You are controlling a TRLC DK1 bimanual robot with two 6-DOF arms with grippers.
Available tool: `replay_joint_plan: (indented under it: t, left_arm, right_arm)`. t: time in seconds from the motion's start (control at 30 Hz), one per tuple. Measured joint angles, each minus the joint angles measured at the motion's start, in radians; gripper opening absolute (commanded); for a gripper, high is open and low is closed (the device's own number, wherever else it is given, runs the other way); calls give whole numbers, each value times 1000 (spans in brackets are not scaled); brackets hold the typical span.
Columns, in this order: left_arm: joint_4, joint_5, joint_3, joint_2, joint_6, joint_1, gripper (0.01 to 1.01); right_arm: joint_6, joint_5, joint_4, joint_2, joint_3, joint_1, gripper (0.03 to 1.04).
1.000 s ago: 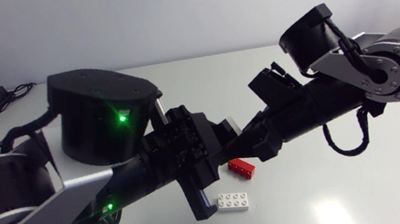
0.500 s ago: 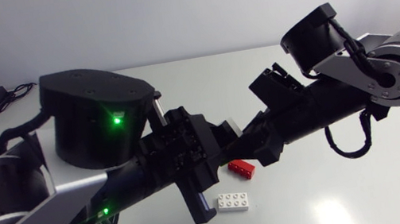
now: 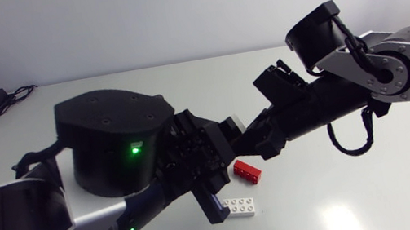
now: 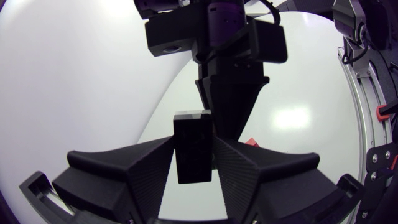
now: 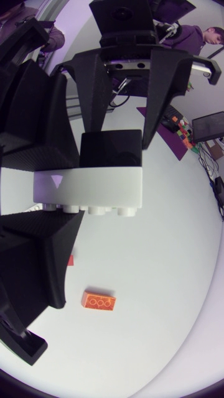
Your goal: Disassemble duplo
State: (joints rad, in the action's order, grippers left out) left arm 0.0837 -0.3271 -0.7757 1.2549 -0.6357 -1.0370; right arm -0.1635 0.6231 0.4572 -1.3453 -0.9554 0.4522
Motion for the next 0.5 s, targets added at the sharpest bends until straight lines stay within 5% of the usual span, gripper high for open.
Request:
replay_joint_plan:
  t: [0.5]
  left_arm:
    - [39, -4, 14, -8, -14, -1, 449]
  right_arm:
    - [22, -10, 0, -87, -28, -75, 213]
